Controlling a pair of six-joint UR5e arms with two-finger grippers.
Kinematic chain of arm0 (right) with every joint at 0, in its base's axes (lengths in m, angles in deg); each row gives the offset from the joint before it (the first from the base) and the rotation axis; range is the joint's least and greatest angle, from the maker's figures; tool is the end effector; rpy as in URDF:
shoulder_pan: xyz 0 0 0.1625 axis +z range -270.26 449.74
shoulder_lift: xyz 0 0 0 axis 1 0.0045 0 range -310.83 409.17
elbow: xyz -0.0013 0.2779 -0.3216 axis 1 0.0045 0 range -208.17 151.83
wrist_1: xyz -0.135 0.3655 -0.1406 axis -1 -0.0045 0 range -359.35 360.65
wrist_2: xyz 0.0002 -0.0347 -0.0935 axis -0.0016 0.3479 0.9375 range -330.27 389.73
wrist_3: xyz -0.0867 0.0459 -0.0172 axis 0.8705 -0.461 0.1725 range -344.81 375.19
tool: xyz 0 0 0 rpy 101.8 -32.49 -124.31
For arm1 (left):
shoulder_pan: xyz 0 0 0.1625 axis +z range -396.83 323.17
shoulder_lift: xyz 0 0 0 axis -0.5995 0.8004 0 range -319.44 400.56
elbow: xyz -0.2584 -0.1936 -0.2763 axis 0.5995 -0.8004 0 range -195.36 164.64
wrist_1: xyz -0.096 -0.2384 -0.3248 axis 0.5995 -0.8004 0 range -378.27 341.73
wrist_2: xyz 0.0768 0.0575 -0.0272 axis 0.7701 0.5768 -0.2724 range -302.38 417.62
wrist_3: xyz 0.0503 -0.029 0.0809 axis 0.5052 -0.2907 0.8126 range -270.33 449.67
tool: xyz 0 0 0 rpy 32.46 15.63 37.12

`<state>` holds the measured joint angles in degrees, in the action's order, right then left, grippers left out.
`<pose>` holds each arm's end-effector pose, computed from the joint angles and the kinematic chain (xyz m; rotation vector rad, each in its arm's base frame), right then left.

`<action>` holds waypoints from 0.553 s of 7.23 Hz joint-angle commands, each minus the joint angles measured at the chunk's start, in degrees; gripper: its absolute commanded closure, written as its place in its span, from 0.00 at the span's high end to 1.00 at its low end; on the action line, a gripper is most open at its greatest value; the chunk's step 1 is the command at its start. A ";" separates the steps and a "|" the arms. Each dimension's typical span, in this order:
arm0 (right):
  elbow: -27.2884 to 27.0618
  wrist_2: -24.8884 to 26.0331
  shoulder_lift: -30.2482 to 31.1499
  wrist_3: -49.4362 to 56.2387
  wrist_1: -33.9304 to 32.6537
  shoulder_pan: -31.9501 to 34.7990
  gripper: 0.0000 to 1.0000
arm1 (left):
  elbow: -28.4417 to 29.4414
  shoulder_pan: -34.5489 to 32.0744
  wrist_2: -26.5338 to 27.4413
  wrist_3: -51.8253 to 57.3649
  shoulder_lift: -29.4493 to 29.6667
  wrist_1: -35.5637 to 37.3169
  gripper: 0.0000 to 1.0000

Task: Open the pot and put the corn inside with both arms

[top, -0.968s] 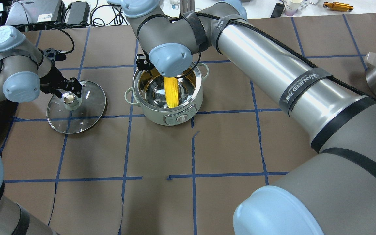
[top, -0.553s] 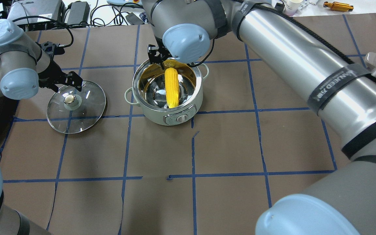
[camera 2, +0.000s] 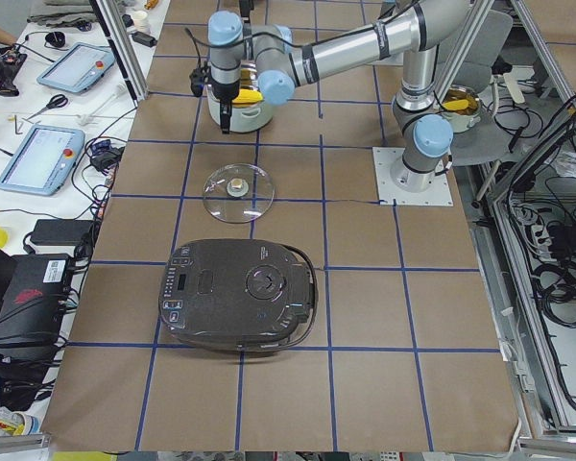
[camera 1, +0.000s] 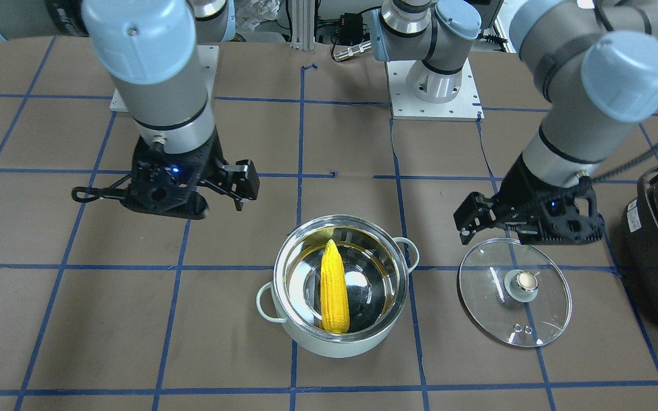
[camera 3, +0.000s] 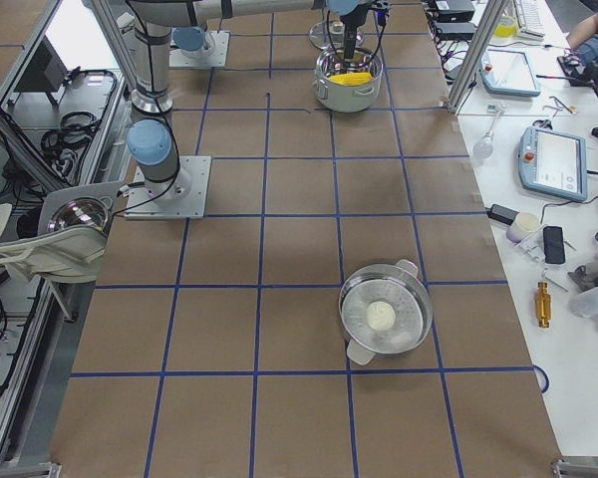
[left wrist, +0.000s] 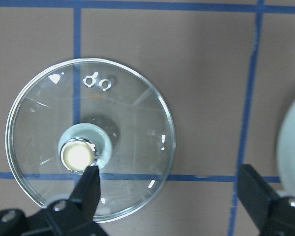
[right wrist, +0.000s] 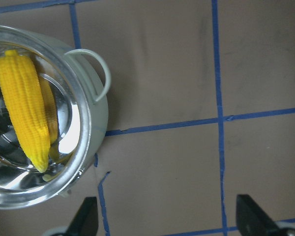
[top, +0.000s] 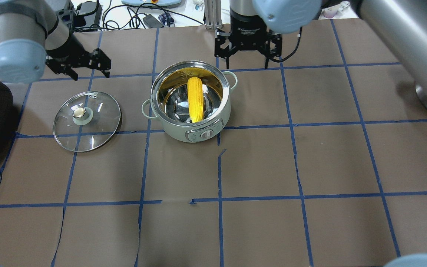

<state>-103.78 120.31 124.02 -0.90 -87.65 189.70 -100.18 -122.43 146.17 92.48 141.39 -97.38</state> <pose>0.2339 -0.5667 0.4637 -0.1666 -3.1169 -0.0621 -0.0910 -0.5872 0.4512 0.0416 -3.1185 0.1451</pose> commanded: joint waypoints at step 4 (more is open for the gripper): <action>-14.03 0.83 14.00 10.19 -0.56 -6.44 1.00 | 0.63 -4.49 -0.06 -2.47 -11.10 -11.01 1.00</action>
<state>-116.21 121.11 135.92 7.51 -87.82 183.53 -98.05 -126.36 145.71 89.36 131.27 -111.02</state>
